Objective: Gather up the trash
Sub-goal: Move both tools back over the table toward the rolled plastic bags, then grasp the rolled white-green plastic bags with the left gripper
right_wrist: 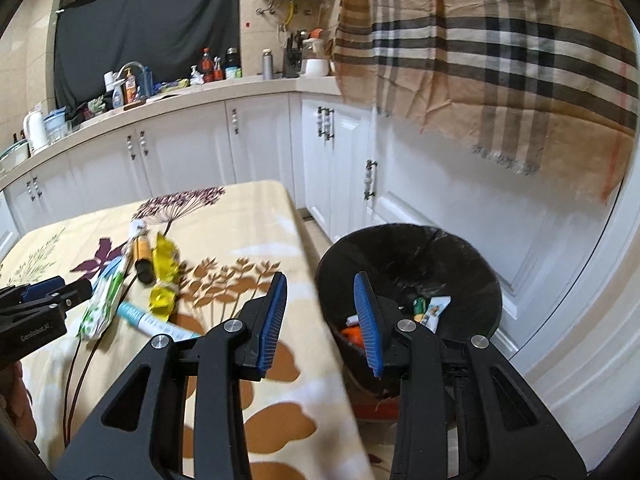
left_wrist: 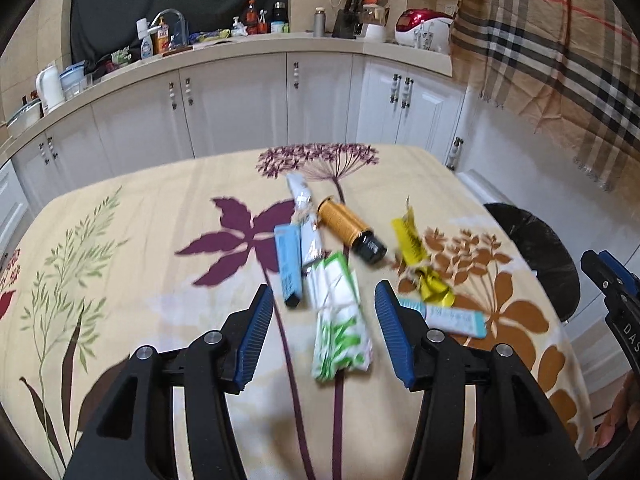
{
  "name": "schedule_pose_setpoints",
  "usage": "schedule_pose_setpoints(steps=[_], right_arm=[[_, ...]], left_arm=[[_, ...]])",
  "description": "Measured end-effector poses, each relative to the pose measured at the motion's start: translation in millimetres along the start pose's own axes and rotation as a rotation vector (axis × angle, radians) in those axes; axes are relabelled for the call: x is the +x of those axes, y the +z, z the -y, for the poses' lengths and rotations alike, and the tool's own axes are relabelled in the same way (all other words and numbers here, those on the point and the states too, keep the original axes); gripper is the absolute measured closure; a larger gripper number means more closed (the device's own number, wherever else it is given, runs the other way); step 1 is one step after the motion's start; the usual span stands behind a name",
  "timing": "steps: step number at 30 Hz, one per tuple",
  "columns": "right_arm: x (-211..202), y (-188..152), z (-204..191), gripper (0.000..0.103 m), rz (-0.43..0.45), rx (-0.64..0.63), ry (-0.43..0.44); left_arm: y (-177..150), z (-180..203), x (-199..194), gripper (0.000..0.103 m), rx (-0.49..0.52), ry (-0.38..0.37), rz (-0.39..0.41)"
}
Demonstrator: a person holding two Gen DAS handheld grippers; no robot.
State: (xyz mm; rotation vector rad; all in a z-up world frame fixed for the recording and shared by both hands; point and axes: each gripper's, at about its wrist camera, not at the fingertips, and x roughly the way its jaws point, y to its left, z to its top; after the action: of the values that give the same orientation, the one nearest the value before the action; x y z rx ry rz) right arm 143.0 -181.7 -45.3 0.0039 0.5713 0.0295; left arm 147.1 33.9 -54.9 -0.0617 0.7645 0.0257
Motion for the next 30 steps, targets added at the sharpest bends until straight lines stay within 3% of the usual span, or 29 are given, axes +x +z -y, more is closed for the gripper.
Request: schedule_pose_setpoints(steps=[12, 15, 16, 25, 30], right_arm=[[3.7, -2.5, -9.9, 0.069, -0.028, -0.014, 0.03], [4.9, -1.3, -12.6, 0.069, -0.031, -0.017, 0.043], [5.4, -1.0, -13.7, 0.069, -0.033, -0.019, 0.047], [11.7, -3.6, -37.2, 0.068, -0.07, -0.055, 0.11], [17.7, -6.2, -52.9, 0.06, -0.106, -0.072, 0.154]], left_arm=[[-7.4, 8.3, 27.9, 0.051, 0.031, -0.016, -0.087], [-11.4, 8.8, 31.3, 0.068, 0.043, -0.025, -0.105], [-12.5, 8.4, 31.3, 0.068, 0.043, -0.032, -0.109], [-21.8, -3.6, 9.7, 0.07, 0.037, -0.055, -0.078], [-27.1, -23.3, -7.4, 0.07, 0.007, -0.042, -0.064]])
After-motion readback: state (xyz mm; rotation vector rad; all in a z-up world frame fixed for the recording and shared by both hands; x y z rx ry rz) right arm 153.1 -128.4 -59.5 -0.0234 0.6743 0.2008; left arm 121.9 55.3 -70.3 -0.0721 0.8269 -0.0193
